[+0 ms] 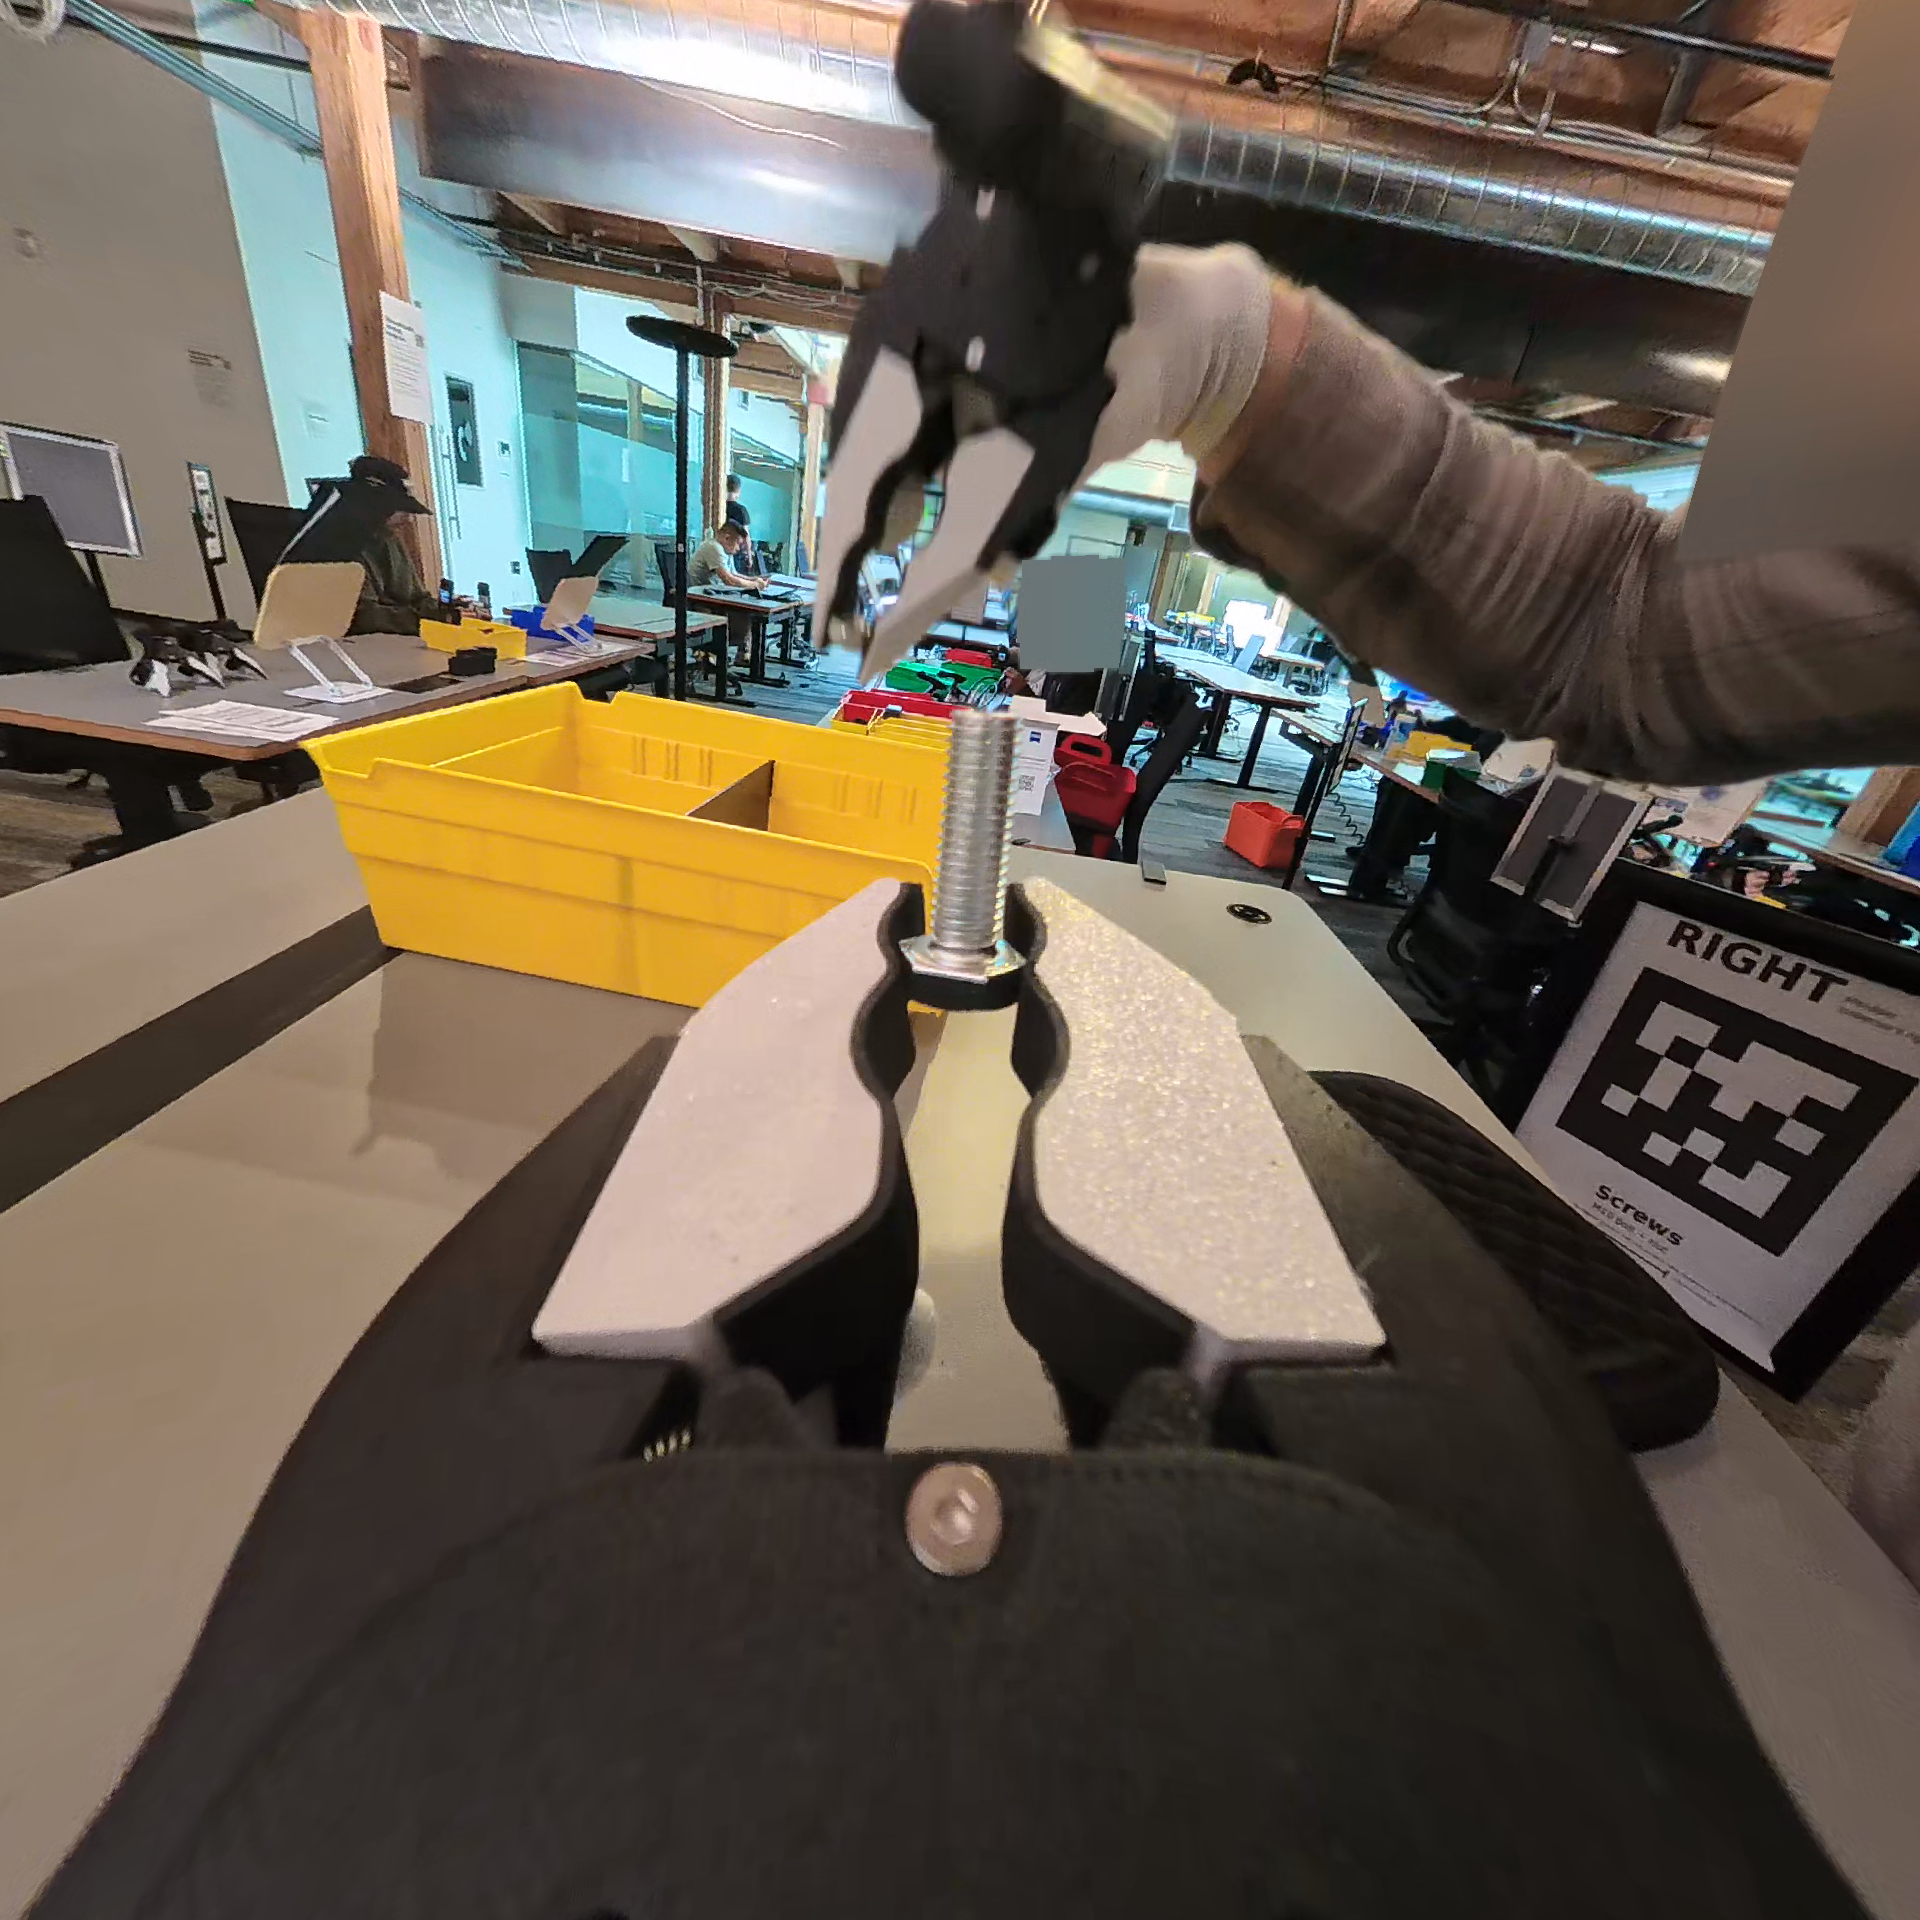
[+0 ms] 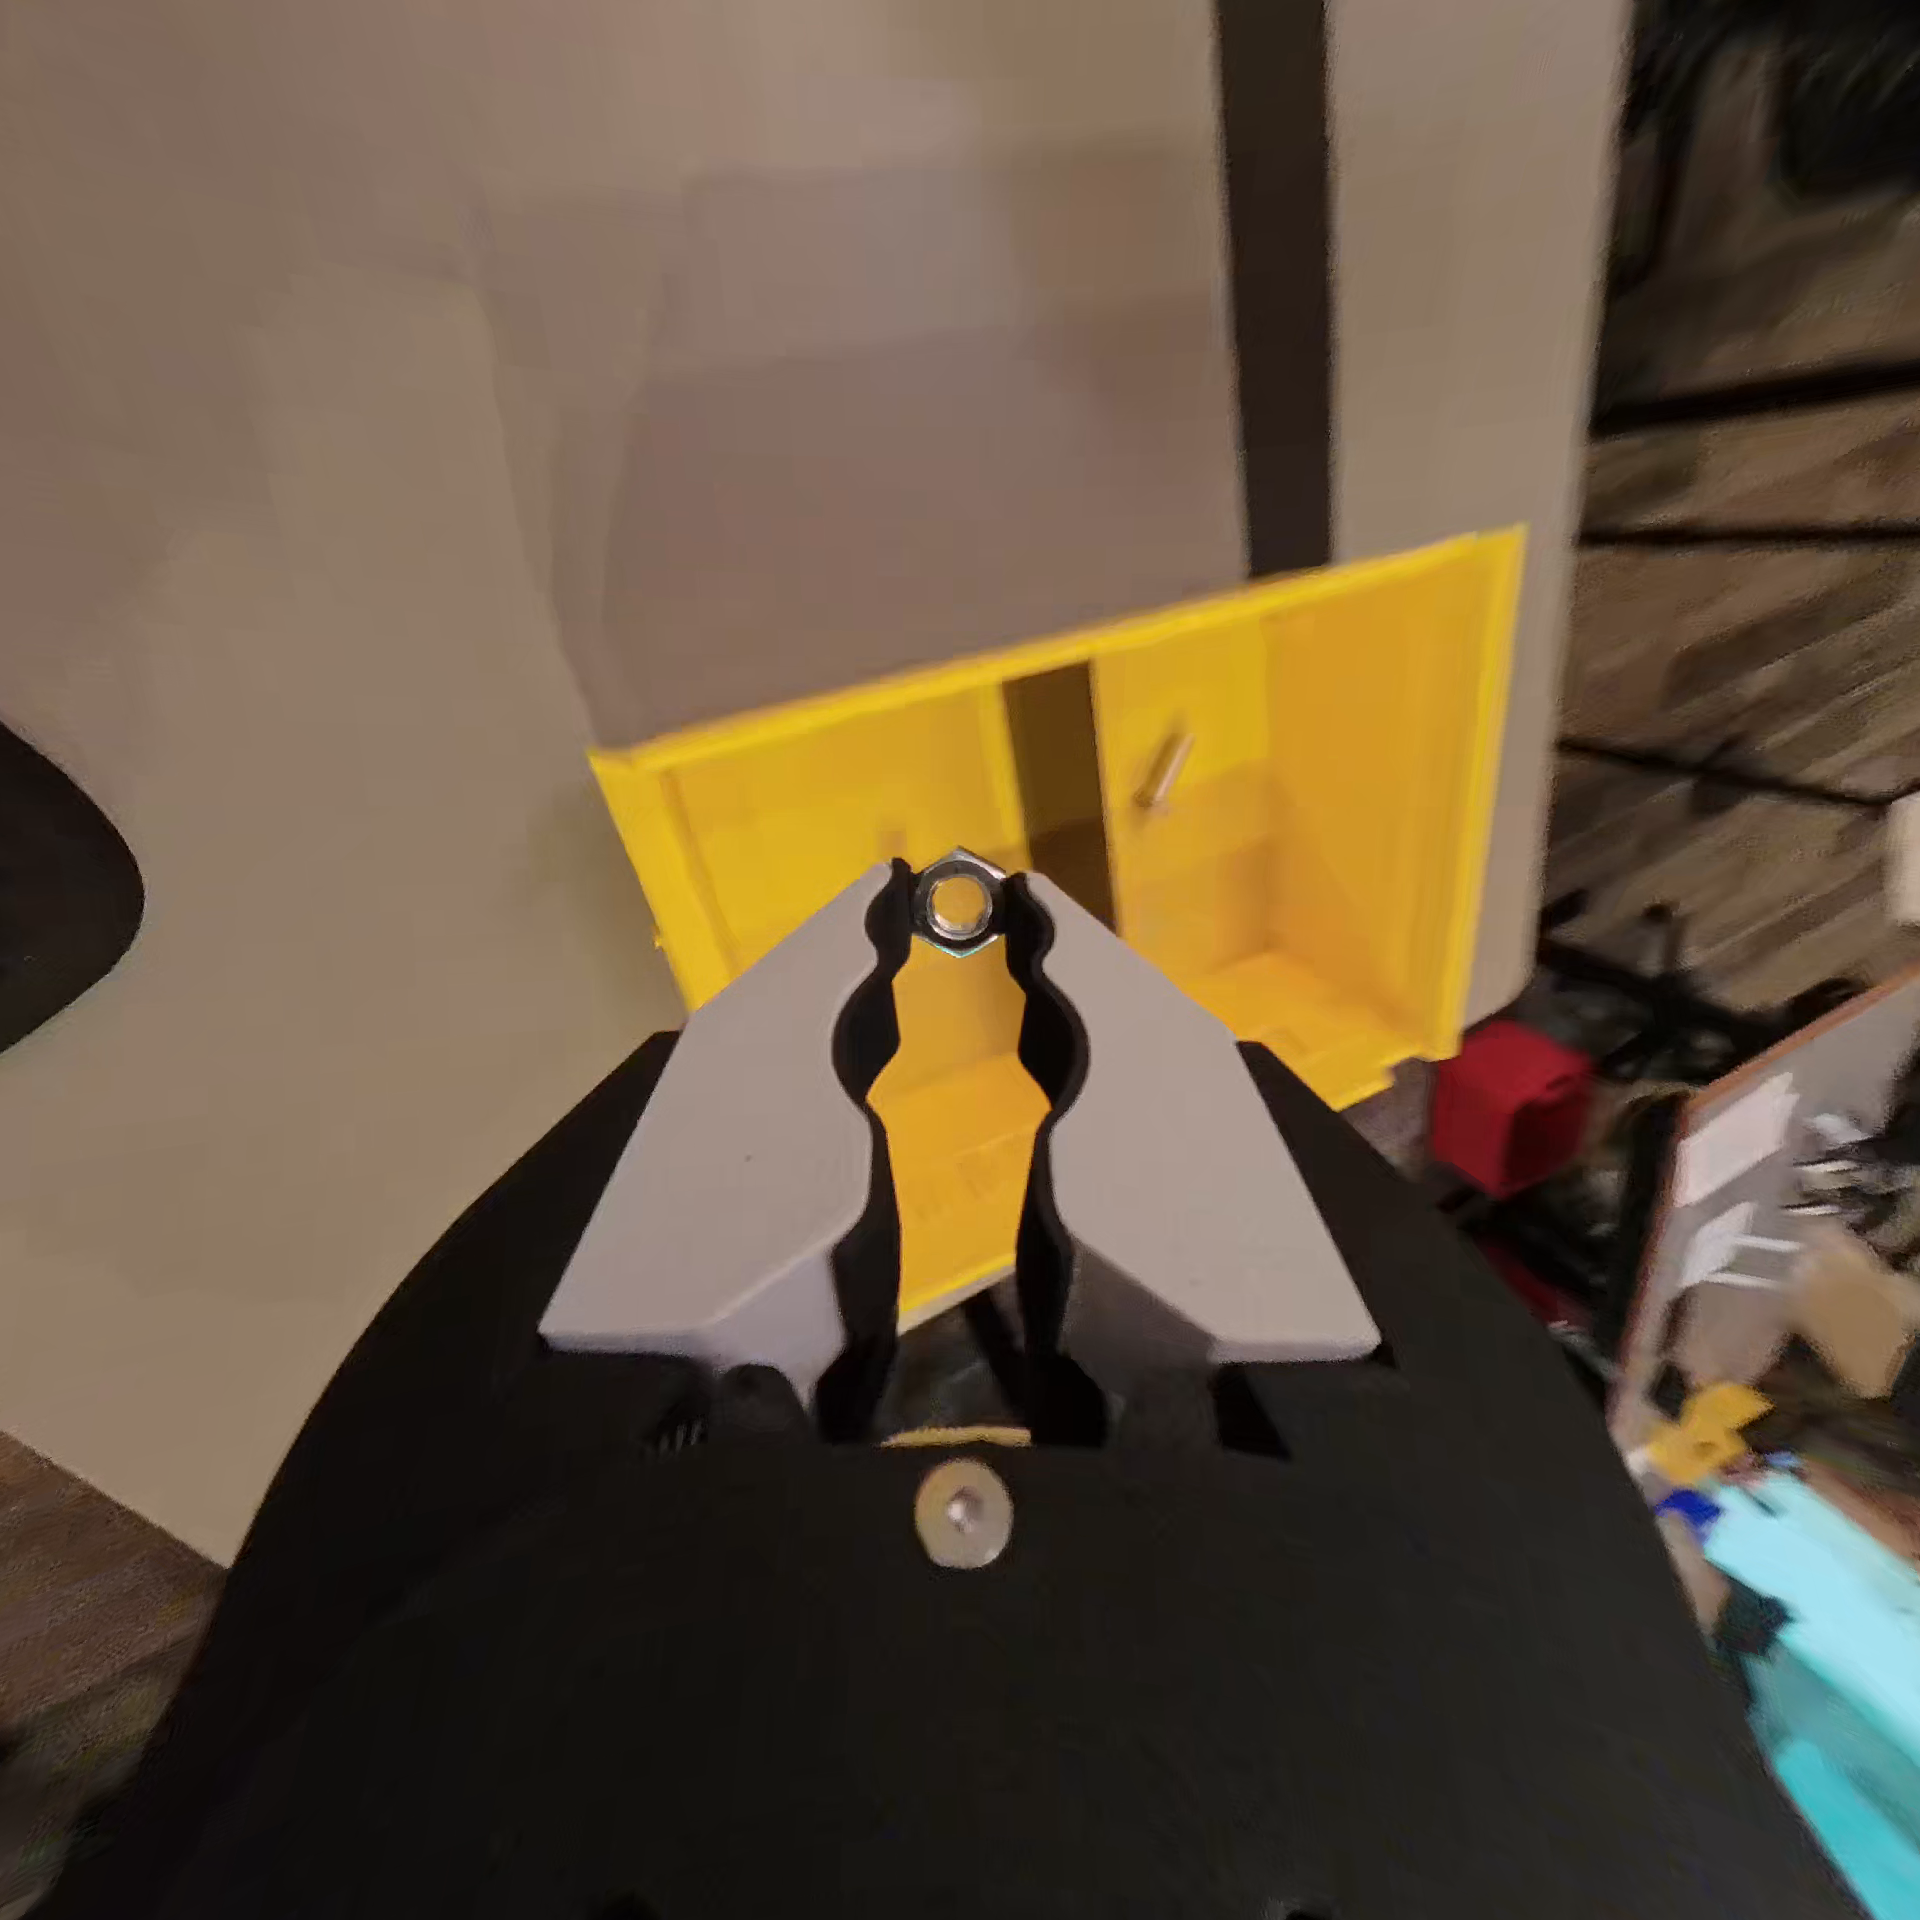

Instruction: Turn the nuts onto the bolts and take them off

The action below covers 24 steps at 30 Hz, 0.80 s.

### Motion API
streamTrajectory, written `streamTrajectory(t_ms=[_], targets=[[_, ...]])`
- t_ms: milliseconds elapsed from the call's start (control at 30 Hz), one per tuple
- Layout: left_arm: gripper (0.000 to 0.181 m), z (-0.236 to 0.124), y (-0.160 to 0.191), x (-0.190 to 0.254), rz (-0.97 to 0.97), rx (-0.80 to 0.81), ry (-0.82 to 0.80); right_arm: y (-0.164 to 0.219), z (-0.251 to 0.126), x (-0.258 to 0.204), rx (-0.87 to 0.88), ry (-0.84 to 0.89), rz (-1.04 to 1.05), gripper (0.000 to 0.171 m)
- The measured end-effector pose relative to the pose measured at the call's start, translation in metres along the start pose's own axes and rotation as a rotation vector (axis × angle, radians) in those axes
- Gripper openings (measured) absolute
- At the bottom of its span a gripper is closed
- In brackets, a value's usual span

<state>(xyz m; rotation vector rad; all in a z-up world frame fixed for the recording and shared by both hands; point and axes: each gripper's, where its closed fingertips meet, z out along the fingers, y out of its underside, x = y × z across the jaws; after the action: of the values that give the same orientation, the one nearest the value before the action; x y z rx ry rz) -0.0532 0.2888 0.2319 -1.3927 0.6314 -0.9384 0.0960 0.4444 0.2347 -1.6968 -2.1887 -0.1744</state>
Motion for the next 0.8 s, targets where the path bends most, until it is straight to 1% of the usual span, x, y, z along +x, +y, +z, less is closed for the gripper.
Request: streamTrajectory(t_ms=[133,233,300,567,667,800], targets=[[0.015,0.003,0.005,0.002,0.004,-0.018,-0.001,0.058,0.062,-0.008,-0.112,-0.049,0.107,0.016],[0.015,0.004,0.008,0.002,0.006,-0.027,0.001,0.088,0.097,-0.016,-0.165,-0.096,0.137,0.016],[0.015,0.004,0.008,0.003,0.011,-0.031,0.000,0.096,0.113,-0.018,-0.166,-0.118,0.152,0.016],[0.015,0.002,0.006,0.000,0.008,-0.019,-0.009,0.109,0.146,-0.023,-0.241,-0.187,0.119,0.016],[0.015,0.001,0.004,0.000,0.012,-0.017,-0.010,0.114,0.152,-0.027,-0.295,-0.206,0.079,0.016],[0.015,0.001,0.004,0.000,0.008,-0.016,-0.007,0.111,0.153,-0.030,-0.309,-0.235,0.064,0.016]])
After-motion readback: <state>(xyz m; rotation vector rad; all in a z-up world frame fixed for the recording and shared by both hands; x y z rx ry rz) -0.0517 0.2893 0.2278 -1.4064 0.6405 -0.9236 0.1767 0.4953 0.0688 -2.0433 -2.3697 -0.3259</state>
